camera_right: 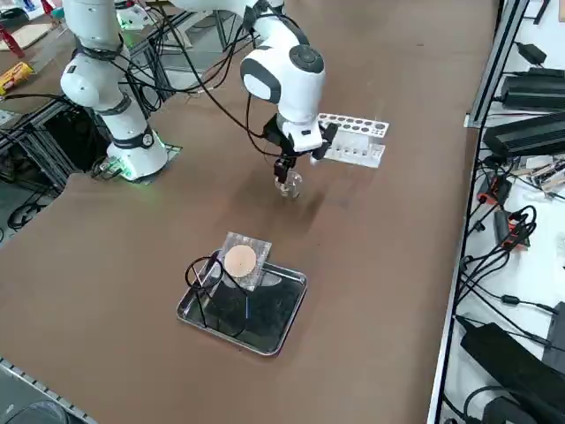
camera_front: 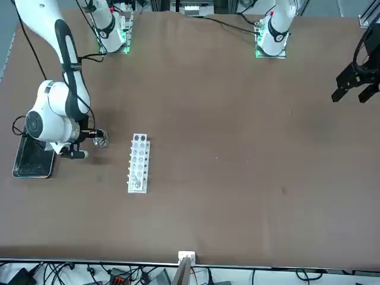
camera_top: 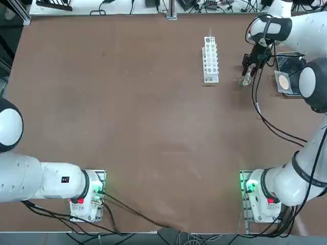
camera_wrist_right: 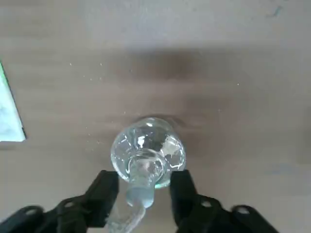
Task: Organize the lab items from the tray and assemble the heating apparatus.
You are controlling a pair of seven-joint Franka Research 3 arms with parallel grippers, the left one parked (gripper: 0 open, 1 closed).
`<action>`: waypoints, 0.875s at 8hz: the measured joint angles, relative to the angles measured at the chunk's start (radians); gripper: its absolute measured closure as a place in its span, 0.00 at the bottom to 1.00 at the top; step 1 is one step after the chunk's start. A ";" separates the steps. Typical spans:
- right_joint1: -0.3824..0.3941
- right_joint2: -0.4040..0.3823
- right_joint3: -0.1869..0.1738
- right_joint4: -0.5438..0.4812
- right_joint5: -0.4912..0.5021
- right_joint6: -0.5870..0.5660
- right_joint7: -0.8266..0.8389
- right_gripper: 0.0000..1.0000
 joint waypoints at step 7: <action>-0.012 -0.102 -0.213 0.179 -0.112 -0.230 -0.003 0.02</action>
